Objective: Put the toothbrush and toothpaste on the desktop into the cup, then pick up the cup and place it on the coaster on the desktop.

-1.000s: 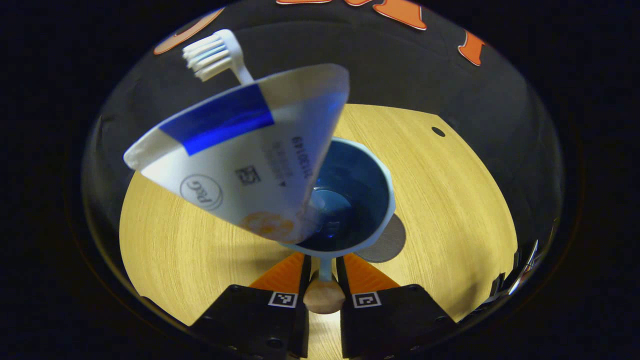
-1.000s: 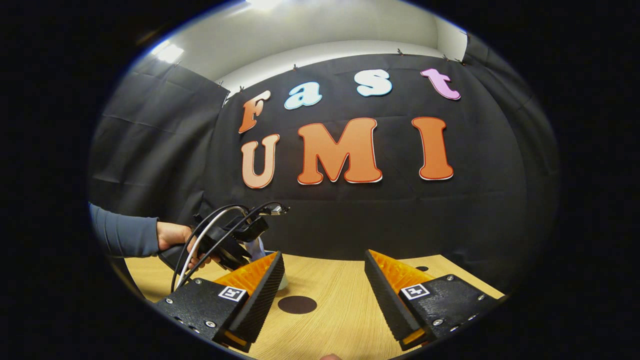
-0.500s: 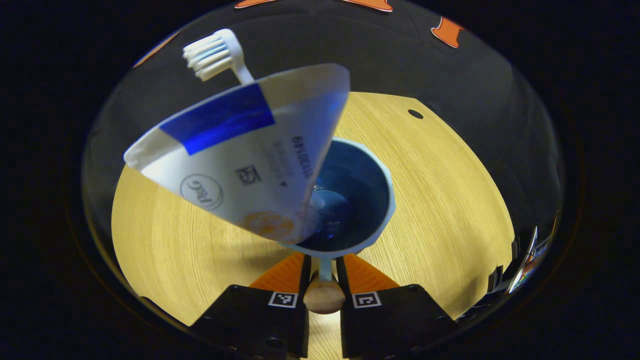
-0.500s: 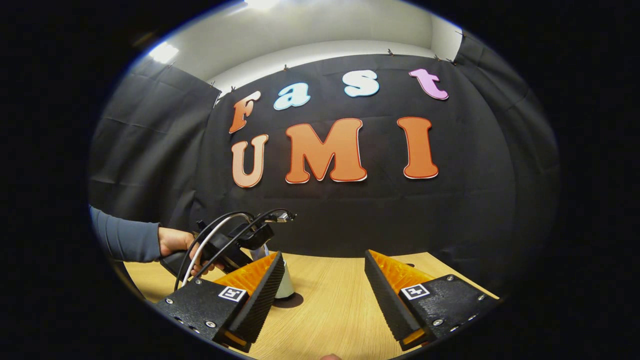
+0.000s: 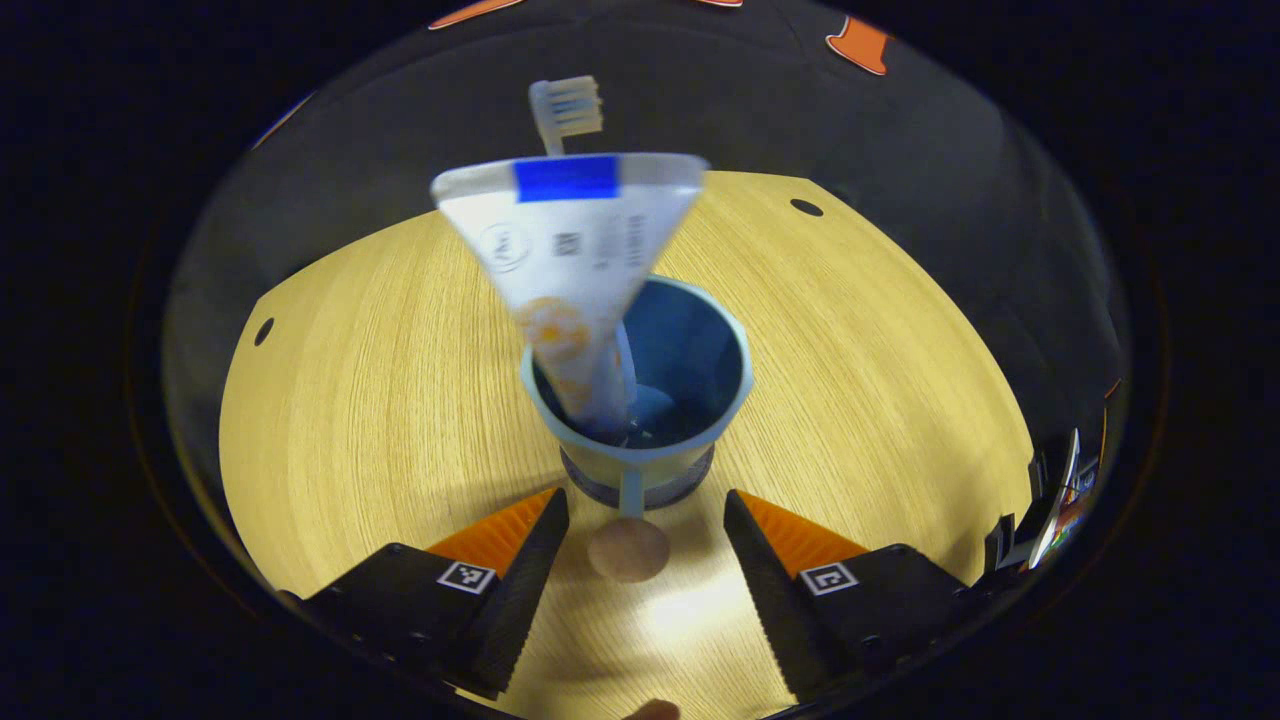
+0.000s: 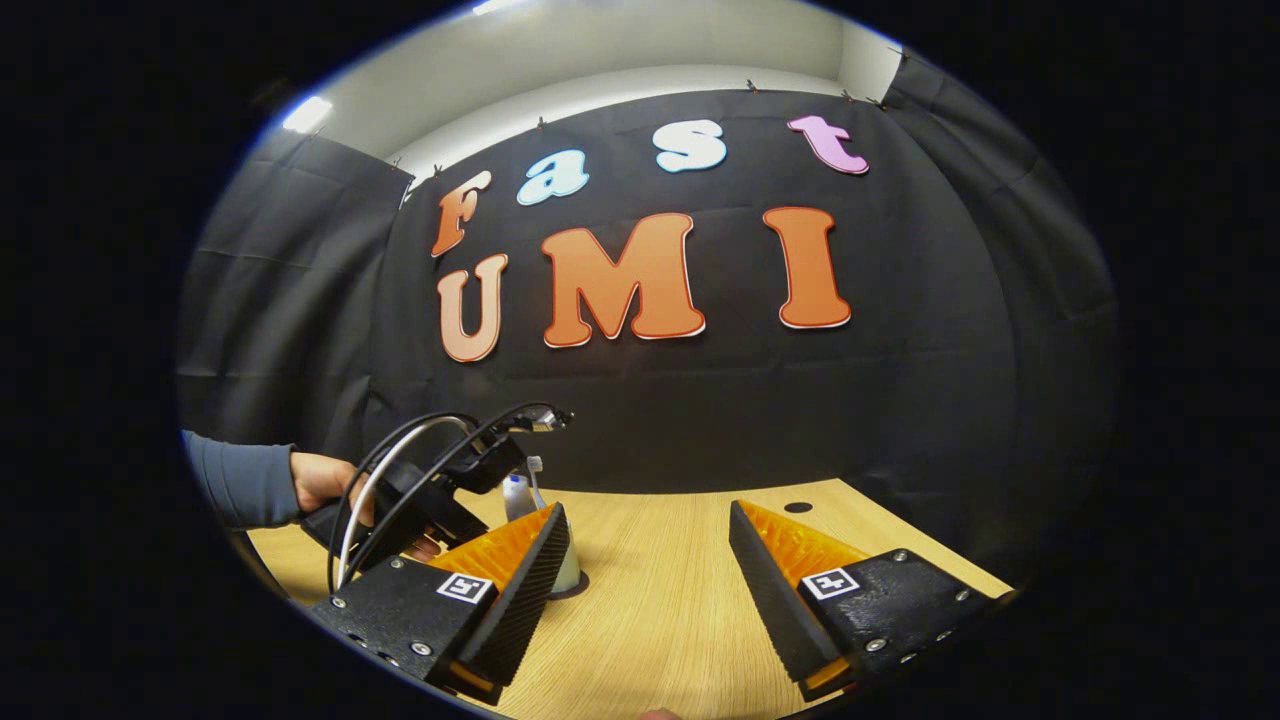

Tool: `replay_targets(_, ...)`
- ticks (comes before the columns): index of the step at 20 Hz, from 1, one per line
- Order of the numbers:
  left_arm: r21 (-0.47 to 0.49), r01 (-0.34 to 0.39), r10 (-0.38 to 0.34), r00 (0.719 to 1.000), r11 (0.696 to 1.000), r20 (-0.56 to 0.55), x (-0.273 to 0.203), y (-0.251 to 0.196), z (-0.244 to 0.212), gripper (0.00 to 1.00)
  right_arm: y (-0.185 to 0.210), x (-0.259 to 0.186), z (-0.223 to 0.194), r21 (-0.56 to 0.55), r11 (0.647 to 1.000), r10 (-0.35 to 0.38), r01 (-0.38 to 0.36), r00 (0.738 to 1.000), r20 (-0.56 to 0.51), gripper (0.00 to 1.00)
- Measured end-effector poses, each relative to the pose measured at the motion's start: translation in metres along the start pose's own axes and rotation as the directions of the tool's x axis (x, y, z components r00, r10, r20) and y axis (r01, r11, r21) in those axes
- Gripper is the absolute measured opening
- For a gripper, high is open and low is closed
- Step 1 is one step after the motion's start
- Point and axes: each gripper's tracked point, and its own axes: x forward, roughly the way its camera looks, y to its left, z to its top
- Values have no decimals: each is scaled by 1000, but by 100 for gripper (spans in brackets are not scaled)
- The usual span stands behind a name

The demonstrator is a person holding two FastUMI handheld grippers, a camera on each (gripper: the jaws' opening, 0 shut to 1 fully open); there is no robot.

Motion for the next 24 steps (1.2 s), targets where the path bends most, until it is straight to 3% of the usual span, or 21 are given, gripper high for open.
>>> replay_targets(5, 23, -46, 41, 982, 999, 187, -35, -2, 18, 97, 2, 10, 13, 17, 1000, -22, 22, 1000, 7, 96)
replay_targets(9, -86, 10, 19, 941, 996, 339, -72, -2, 19, 97, 13, 19, 24, -14, 999, -34, 35, 999, 31, 97)
replay_targets(12, -70, -45, 73, 875, 997, 478, -108, 16, 30, 98, 27, 26, 29, -34, 999, -30, 31, 998, 47, 96)
replay_targets(17, -56, -177, 168, 713, 983, 681, -191, 48, 37, 98, 54, 40, 35, -42, 999, 6, -4, 998, 63, 96)
replay_targets(21, -96, -188, 197, 647, 977, 737, -204, 68, 31, 98, 71, 50, 38, -44, 999, 23, -20, 998, 59, 96)
replay_targets(24, -120, -193, 217, 628, 974, 748, -210, 81, 23, 98, 81, 54, 36, -62, 998, 29, -26, 998, 51, 96)
